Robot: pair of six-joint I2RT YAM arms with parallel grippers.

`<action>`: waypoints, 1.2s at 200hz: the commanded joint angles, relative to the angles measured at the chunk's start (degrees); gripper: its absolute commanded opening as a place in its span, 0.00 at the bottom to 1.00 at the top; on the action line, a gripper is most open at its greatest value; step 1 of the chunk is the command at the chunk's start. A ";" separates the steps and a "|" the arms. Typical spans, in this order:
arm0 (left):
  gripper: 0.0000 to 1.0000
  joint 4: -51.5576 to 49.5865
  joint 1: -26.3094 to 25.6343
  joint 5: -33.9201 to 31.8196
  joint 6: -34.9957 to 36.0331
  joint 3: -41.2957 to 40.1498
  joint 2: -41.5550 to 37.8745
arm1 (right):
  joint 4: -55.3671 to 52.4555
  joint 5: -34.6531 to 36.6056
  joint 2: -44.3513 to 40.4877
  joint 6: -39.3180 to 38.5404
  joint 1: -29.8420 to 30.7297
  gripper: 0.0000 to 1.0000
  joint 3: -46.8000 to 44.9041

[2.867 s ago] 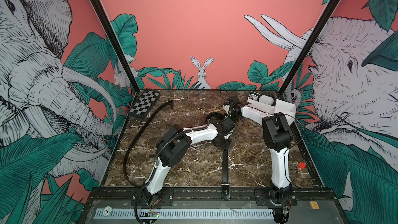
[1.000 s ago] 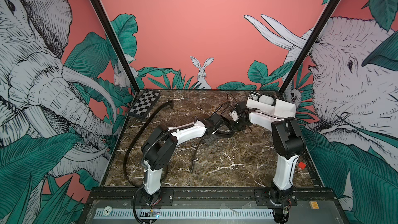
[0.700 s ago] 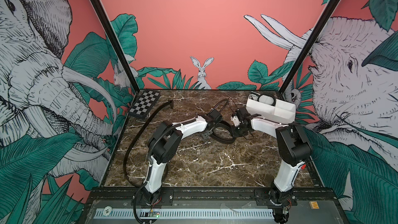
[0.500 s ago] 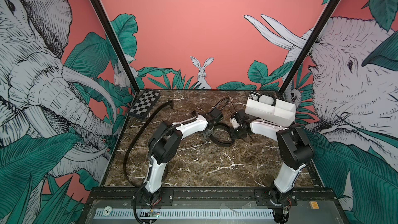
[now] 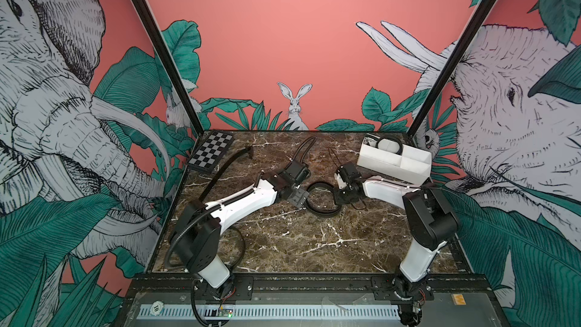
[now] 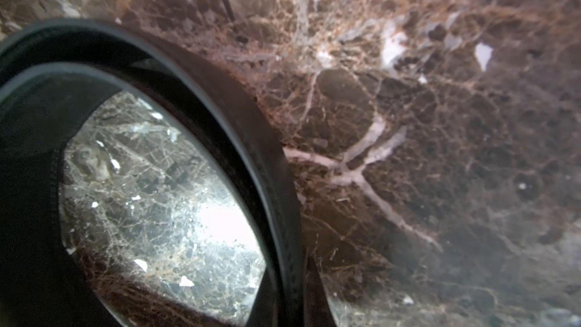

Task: Place the belts into the storage roll
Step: Roll the belt at the center of the board.

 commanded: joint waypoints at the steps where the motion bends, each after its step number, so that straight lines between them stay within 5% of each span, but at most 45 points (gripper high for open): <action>1: 0.92 5.81 -0.02 13.03 -15.98 -6.83 -1.40 | -9.50 -3.01 5.42 1.12 2.56 0.00 -3.94; 35: 0.94 19.16 0.16 22.92 -28.68 -13.60 1.98 | -8.96 -2.99 4.32 2.74 4.21 0.00 -4.54; 72: 0.99 27.05 0.49 25.08 -30.54 -10.87 5.95 | -7.74 -3.63 2.79 4.86 5.74 0.00 -6.27; 124: 0.98 22.38 1.68 23.53 -33.13 -7.21 13.29 | -6.46 -4.54 1.42 7.33 8.14 0.00 -8.10; 156: 0.91 9.67 1.90 21.30 -30.05 -2.45 17.51 | -5.90 -5.03 0.48 8.47 8.85 0.00 -8.86; 196: 0.70 -0.03 2.03 16.78 -24.05 1.15 20.53 | -5.26 -7.41 -1.22 10.21 10.16 0.00 -9.66; 225: 0.41 -4.08 1.99 14.92 -16.21 1.44 21.75 | -4.40 -10.28 -4.54 12.46 11.30 0.00 -11.75; 240: 0.27 -5.15 2.00 14.64 -12.30 0.29 21.72 | -4.79 -11.37 -6.85 12.94 11.26 0.21 -12.79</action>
